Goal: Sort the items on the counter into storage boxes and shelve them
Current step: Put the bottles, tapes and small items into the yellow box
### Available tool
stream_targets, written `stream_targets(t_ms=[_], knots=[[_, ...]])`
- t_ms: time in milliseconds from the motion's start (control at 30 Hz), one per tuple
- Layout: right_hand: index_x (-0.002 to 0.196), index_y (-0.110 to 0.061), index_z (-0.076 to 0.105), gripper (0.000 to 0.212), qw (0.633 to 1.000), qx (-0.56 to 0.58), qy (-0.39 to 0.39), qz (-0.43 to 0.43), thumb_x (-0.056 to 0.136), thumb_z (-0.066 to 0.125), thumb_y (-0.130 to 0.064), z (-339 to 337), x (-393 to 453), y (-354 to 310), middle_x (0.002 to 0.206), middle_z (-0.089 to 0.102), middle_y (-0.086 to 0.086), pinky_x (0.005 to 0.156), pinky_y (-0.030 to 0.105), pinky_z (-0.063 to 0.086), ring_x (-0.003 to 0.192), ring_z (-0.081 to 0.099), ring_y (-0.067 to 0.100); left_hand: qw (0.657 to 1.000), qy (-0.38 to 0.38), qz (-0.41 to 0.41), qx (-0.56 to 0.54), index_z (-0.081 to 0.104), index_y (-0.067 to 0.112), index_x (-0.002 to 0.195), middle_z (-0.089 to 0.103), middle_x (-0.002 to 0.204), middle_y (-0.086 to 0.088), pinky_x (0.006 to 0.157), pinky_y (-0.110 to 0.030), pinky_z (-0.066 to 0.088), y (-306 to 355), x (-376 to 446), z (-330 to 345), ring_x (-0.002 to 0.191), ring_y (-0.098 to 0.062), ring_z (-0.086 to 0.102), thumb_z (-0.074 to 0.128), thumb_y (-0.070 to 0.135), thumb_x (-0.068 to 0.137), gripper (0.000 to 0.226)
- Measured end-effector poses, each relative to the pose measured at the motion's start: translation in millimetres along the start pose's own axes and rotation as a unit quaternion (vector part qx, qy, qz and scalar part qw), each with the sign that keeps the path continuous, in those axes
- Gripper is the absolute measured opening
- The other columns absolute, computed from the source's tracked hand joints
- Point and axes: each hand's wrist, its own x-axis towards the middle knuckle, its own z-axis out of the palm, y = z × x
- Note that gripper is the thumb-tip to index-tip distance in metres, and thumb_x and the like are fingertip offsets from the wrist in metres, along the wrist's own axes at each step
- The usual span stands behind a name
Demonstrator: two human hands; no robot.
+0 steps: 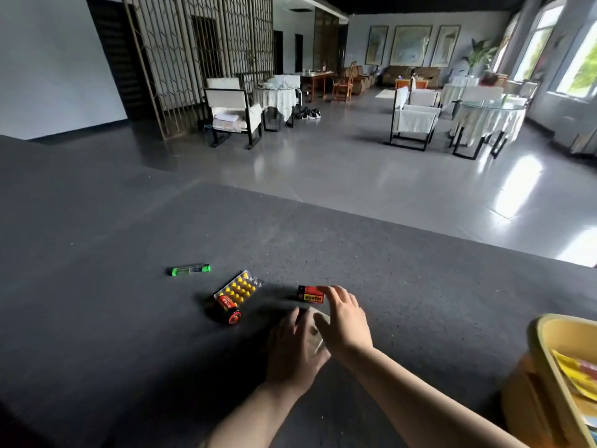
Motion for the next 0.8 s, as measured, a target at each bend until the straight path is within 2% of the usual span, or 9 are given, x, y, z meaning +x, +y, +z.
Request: stream_targets(t_ms=[133, 233, 300, 367, 467, 600, 633, 700, 800], knots=[[0.148, -0.035, 0.027, 0.062, 0.993, -0.080, -0.080, -0.037, 0.093, 0.055, -0.026, 14.7, 38.6, -0.2, 0.156, 0.025, -0.006, 0.114, 0.035, 0.021, 0.144, 0.019, 0.015, 0.999, 0.020, -0.004, -0.034, 0.032, 0.027, 0.146, 0.038, 0.147, 0.008, 0.114, -0.032, 0.018, -3.2, 0.3, 16.4, 0.139, -0.012, 0.030, 0.043, 0.060, 0.088, 0.068], [0.145, -0.035, 0.032, 0.059, 0.988, -0.103, -0.117, -0.020, 0.092, 0.052, -0.016, 24.6, 50.1, 3.0, 0.149, 0.037, -0.004, 0.110, 0.034, 0.027, 0.138, 0.030, 0.019, 0.998, 0.038, -0.009, -0.042, 0.035, 0.031, 0.144, 0.042, 0.142, 0.011, 0.113, -0.032, 0.023, -6.0, 1.9, 20.1, 0.135, -0.011, 0.035, 0.045, 0.055, 0.090, 0.060], [0.135, -0.027, 0.039, 0.051, 0.989, -0.103, -0.104, 0.017, 0.089, 0.056, -0.015, 26.9, 48.0, 5.2, 0.133, 0.048, 0.002, 0.099, 0.034, 0.037, 0.126, 0.043, 0.024, 1.000, 0.020, -0.002, -0.015, 0.029, 0.034, 0.145, 0.038, 0.144, 0.013, 0.113, -0.031, 0.022, -8.4, 2.3, 20.6, 0.135, -0.010, 0.033, 0.036, 0.054, 0.093, 0.056], [0.125, -0.018, 0.039, 0.045, 0.989, -0.103, -0.092, 0.056, 0.085, 0.062, -0.016, 24.0, 40.7, 8.1, 0.124, 0.049, 0.008, 0.092, 0.036, 0.041, 0.119, 0.046, 0.028, 1.000, 0.012, 0.007, -0.018, 0.038, 0.026, 0.142, 0.046, 0.140, 0.004, 0.109, -0.036, 0.030, -8.8, 1.9, 20.6, 0.129, -0.019, 0.042, 0.045, 0.049, 0.092, 0.055], [0.120, -0.013, 0.039, 0.033, 0.989, -0.014, -0.058, 0.134, 0.092, 0.054, -0.020, 9.1, 26.0, 11.4, 0.125, 0.046, 0.012, 0.089, 0.038, 0.041, 0.116, 0.045, 0.030, 0.996, 0.057, -0.026, -0.069, 0.058, 0.010, 0.127, 0.060, 0.125, -0.009, 0.096, -0.043, 0.044, -10.3, 0.8, 17.9, 0.111, -0.032, 0.056, 0.069, 0.034, 0.083, 0.052], [0.125, -0.018, 0.042, 0.035, 0.982, 0.098, 0.010, 0.163, 0.094, 0.055, -0.026, -35.2, -5.0, 8.8, 0.126, 0.042, 0.009, 0.086, 0.033, 0.041, 0.109, 0.054, 0.030, 0.987, 0.087, -0.046, -0.129, 0.058, 0.003, 0.124, 0.062, 0.119, -0.016, 0.095, -0.043, 0.043, 6.0, -1.3, 1.8, 0.108, -0.036, 0.057, 0.073, 0.026, 0.081, 0.051], [0.125, -0.020, 0.043, 0.034, 0.981, 0.124, 0.028, 0.149, 0.094, 0.055, -0.025, -47.9, -12.9, 5.7, 0.125, 0.042, 0.007, 0.083, 0.030, 0.041, 0.102, 0.056, 0.026, 0.981, 0.102, -0.051, -0.154, 0.058, 0.000, 0.123, 0.063, 0.117, -0.019, 0.094, -0.044, 0.043, 14.6, -0.3, -5.0, 0.107, -0.038, 0.057, 0.073, 0.023, 0.081, 0.050], [0.126, -0.026, 0.043, 0.032, 0.975, 0.175, 0.069, 0.120, 0.096, 0.051, -0.024, -78.9, -30.4, 2.7, 0.124, 0.042, 0.004, 0.078, 0.025, 0.038, 0.087, 0.054, 0.004, 0.969, 0.114, -0.044, -0.213, 0.056, -0.001, 0.123, 0.062, 0.116, -0.021, 0.096, -0.044, 0.039, 46.4, 3.5, -24.4, 0.108, -0.039, 0.055, 0.069, 0.022, 0.085, 0.047], [0.139, -0.032, 0.033, 0.039, 0.962, 0.229, 0.120, 0.089, 0.100, 0.040, -0.028, -127.8, -55.3, 2.3, 0.122, 0.040, -0.003, 0.074, 0.009, 0.034, 0.084, 0.045, -0.019, 0.944, 0.101, 0.040, -0.310, 0.058, 0.004, 0.113, 0.064, 0.101, -0.018, 0.085, -0.050, 0.043, 108.9, 11.9, -58.6, 0.095, -0.040, 0.058, 0.053, 0.041, 0.090, 0.044]])
